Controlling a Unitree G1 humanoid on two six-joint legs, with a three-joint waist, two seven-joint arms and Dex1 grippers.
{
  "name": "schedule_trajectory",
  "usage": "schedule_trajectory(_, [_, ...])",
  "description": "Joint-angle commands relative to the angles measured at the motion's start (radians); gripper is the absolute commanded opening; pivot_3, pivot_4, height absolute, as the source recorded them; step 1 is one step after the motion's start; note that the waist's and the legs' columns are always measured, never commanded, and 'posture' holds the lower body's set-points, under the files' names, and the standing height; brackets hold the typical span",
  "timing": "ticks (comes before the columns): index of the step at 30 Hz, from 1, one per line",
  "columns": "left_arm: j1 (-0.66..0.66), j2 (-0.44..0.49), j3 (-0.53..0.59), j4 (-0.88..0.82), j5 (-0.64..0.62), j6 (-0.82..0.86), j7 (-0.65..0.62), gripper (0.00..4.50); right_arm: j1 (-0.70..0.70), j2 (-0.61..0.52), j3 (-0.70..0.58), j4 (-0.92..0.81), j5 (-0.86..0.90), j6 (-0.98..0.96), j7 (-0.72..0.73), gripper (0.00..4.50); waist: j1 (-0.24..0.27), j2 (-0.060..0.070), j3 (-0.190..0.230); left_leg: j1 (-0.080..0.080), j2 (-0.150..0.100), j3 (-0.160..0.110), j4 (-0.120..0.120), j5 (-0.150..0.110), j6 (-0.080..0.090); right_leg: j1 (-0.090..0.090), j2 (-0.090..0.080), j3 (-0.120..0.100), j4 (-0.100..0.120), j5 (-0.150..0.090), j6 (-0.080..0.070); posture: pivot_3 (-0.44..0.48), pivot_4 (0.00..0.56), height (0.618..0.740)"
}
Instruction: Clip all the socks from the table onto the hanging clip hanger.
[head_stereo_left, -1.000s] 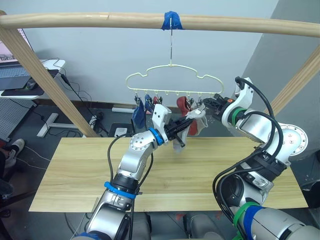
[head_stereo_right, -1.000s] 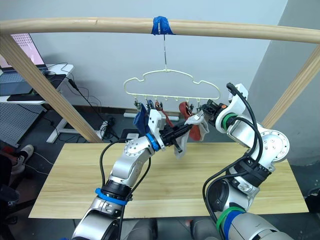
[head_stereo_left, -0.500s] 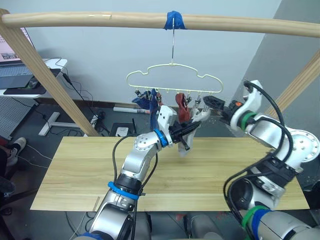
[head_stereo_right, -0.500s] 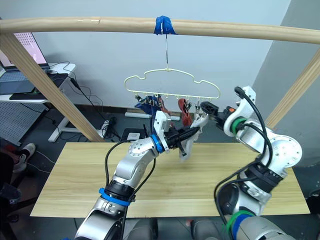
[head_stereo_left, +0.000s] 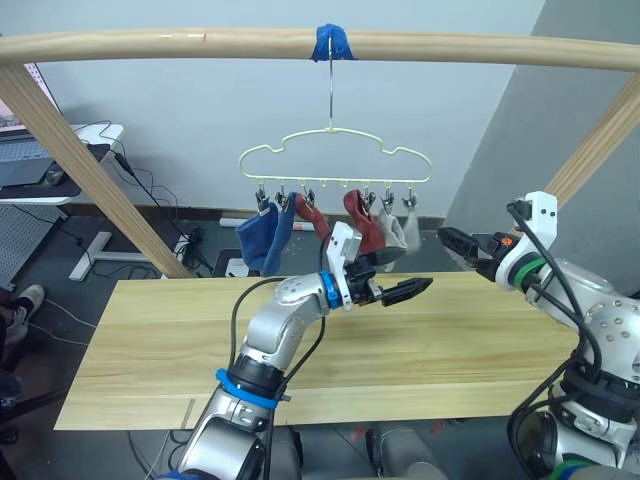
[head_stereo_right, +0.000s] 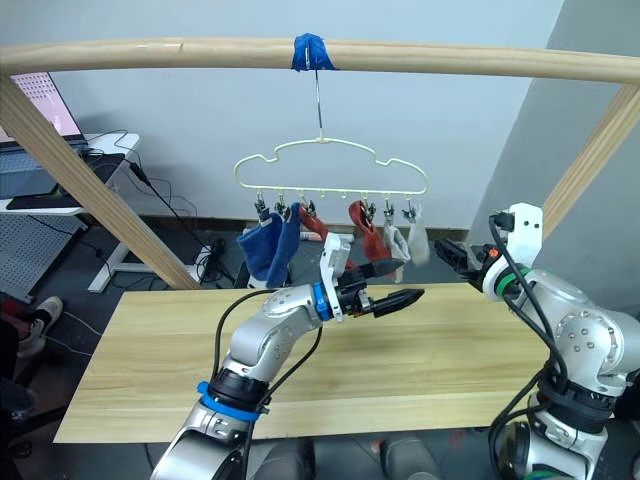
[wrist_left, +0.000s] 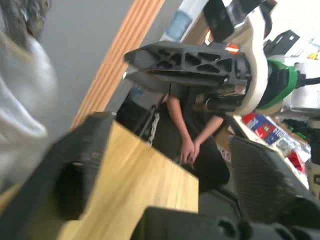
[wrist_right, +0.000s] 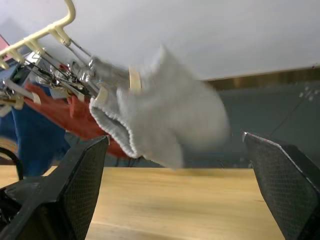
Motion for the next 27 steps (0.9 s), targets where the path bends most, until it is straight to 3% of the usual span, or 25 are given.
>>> schedule_trajectory(1, [0.02, 0.044, 0.033, -0.065, -0.015, 0.01, -0.008, 4.48, 0.038, -0.044, 0.058, -0.03, -0.033, -0.124, 0.065, 4.5, 0.0, 0.0, 0.0, 0.0, 0.0, 0.0, 0.0, 0.0, 0.0, 0.0, 0.0, 0.0, 0.0, 0.0, 0.0, -0.049, 0.115, 0.74])
schedule_trajectory(2, [0.028, 0.061, 0.039, -0.073, -0.012, 0.013, -0.007, 4.48, 0.054, -0.059, 0.075, -0.029, -0.04, -0.148, 0.085, 4.5, 0.001, 0.0, 0.0, 0.0, 0.0, 0.0, 0.001, 0.0, 0.0, 0.0, 0.0, 0.0, 0.0, 0.0, 0.0, -0.031, 0.122, 0.74])
schedule_trajectory(4, [0.114, 0.192, 0.13, -0.124, -0.014, 0.051, -0.003, 4.48, 0.148, -0.077, 0.117, -0.026, -0.057, -0.255, 0.175, 4.5, 0.004, -0.001, 0.0, 0.0, -0.001, 0.001, 0.002, 0.0, 0.0, 0.001, -0.001, 0.0, -0.001, 0.0, 0.0, -0.015, 0.129, 0.74])
schedule_trajectory(7, [0.267, 0.384, 0.268, -0.171, -0.023, 0.096, -0.009, 4.48, 0.273, -0.194, 0.231, -0.009, -0.146, -0.45, 0.36, 4.5, 0.0, -0.001, 0.0, 0.001, 0.001, 0.0, -0.001, 0.0, 0.0, 0.0, 0.0, 0.001, -0.001, -0.001, 0.0, -0.002, 0.135, 0.74])
schedule_trajectory(12, [0.463, 0.525, 0.373, -0.161, 0.101, -0.042, 0.063, 4.48, 0.412, -0.296, 0.304, 0.055, -0.236, -0.704, 0.551, 4.5, 0.029, -0.002, 0.003, 0.0, -0.001, 0.001, -0.002, 0.0, 0.0, 0.0, -0.003, -0.001, -0.002, -0.002, -0.001, 0.039, 0.15, 0.74])
schedule_trajectory(17, [0.582, 0.584, 0.429, -0.148, 0.108, -0.072, 0.05, 4.48, 0.491, -0.313, 0.296, 0.11, -0.264, -0.787, 0.598, 4.5, 0.067, -0.007, 0.01, 0.001, -0.002, 0.001, -0.001, 0.0, 0.0, 0.004, -0.007, -0.002, -0.007, -0.002, -0.001, 0.062, 0.159, 0.74])
schedule_trajectory(27, [0.582, 0.575, 0.447, -0.173, 0.05, -0.035, 0.026, 4.48, 0.48, -0.312, 0.277, 0.138, -0.283, -0.753, 0.533, 4.5, 0.074, -0.009, 0.014, 0.001, -0.002, 0.003, 0.001, 0.002, 0.003, 0.006, -0.011, -0.003, -0.007, -0.001, 0.0, 0.08, 0.16, 0.74])
